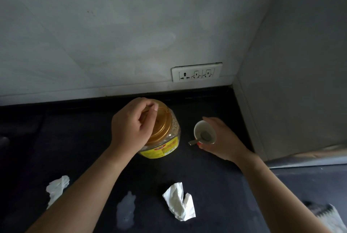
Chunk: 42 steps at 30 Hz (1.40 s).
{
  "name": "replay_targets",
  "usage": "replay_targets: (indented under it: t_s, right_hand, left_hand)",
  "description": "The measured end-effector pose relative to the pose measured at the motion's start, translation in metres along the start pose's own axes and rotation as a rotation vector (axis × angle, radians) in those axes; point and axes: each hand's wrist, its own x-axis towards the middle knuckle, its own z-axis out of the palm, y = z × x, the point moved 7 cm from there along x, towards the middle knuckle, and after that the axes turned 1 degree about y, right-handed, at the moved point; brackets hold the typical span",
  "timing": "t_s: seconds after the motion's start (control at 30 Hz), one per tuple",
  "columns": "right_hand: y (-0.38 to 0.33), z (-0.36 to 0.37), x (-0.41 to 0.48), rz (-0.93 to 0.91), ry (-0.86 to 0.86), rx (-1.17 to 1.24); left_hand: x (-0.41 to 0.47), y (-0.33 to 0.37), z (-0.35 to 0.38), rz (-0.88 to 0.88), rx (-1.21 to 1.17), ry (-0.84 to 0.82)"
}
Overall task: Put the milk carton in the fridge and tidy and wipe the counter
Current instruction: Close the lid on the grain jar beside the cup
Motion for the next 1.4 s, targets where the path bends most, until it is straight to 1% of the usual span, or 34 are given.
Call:
replay_targets:
  t_s: [0.13,0.23,0.33,0.43,0.53,0.67,0.8,0.9,1.07,1.13,1.23,1.4]
  right_hand:
    - [0.0,-0.002,-0.009,0.034,0.139,-0.003]
    - [-0.003,-0.003,-0.02,0.074,0.201,0.022]
    - [-0.008,-0.002,-0.033,0.083,0.245,0.03]
    - [-0.015,-0.003,-0.051,0.094,0.308,-0.004]
    - [-0.027,-0.005,-0.071,0.085,0.355,-0.035]
    - [-0.053,-0.006,-0.097,0.046,0.343,-0.038]
    - [-0.092,-0.005,-0.128,-0.019,0.351,-0.018]
    - [-0.122,0.007,-0.157,-0.076,0.361,0.008]
    - [-0.173,0.06,-0.209,-0.158,0.313,0.014]
    - [-0.197,0.089,-0.228,-0.194,0.266,-0.001]
    - [-0.235,0.143,-0.254,-0.243,0.158,-0.023]
    - [-0.294,0.242,-0.298,-0.344,-0.077,-0.067]
  left_hand:
    - [0.001,-0.001,0.0,-0.023,0.007,-0.039]
    - [0.001,0.001,0.0,-0.047,0.025,-0.124]
    - [0.002,0.0,0.0,-0.109,0.037,-0.198]
    - [0.0,0.0,-0.005,-0.184,-0.01,-0.214]
    - [-0.007,0.002,-0.02,-0.224,-0.025,-0.164]
    - [-0.017,0.009,-0.06,-0.239,-0.066,-0.012]
    - [-0.039,0.02,-0.102,-0.224,-0.103,0.045]
    - [-0.075,0.02,-0.136,-0.265,-0.166,0.098]
    - [-0.154,-0.002,-0.211,-0.393,-0.217,0.196]
    - [-0.192,-0.007,-0.243,-0.447,-0.209,0.203]
    - [-0.261,-0.016,-0.284,-0.558,-0.209,0.2]
    - [-0.393,-0.054,-0.339,-0.849,-0.198,0.24]
